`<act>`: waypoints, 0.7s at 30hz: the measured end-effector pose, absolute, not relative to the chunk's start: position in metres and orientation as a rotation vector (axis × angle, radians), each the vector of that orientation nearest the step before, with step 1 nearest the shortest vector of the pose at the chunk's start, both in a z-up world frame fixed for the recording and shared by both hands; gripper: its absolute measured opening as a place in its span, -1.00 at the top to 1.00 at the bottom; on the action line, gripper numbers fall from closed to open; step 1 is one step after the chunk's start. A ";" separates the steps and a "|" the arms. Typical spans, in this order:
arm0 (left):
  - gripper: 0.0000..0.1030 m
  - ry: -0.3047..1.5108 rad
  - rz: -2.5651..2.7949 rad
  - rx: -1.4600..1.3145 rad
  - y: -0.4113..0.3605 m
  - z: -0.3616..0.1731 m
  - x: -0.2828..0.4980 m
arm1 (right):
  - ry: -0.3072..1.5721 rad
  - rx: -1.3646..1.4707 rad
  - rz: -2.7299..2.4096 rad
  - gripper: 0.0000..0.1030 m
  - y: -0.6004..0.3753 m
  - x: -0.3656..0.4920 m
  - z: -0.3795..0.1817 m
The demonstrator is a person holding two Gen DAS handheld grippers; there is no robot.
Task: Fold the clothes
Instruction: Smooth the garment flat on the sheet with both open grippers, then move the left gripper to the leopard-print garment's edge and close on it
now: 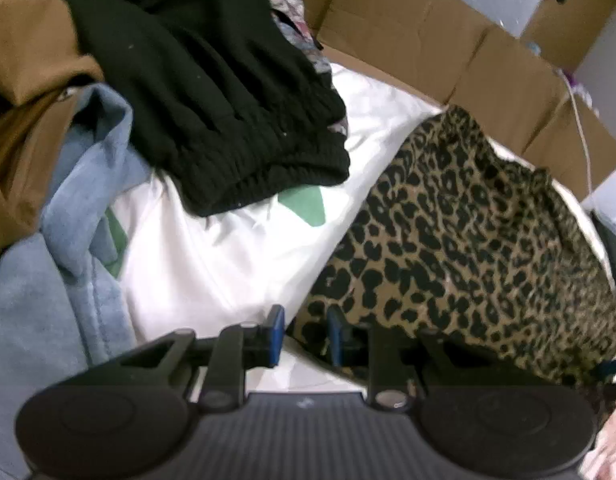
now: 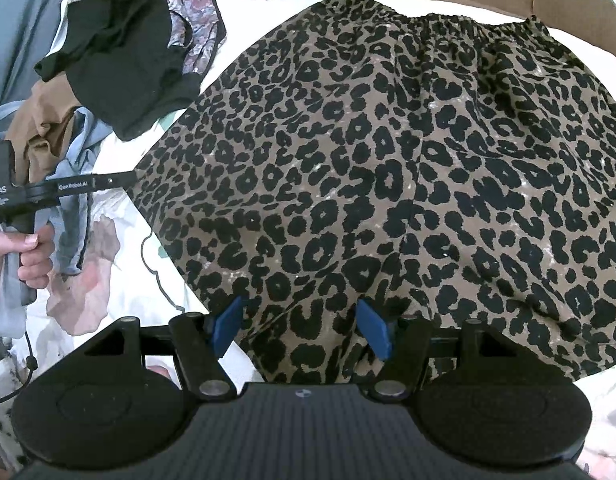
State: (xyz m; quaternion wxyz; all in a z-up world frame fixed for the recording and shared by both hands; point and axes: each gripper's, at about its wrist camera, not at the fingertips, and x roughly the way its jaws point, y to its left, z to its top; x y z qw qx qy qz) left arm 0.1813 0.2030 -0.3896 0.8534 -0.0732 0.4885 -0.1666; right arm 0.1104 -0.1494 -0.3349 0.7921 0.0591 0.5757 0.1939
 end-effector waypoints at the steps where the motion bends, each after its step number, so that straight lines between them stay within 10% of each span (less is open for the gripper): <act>1: 0.54 1.031 -0.351 -0.162 0.204 -0.392 0.183 | 1.240 0.126 0.421 -0.34 -0.149 0.110 -0.335; 21: 0.46 1.083 -0.412 -0.326 0.226 -0.404 0.191 | 1.255 0.110 0.451 -0.34 -0.137 0.111 -0.338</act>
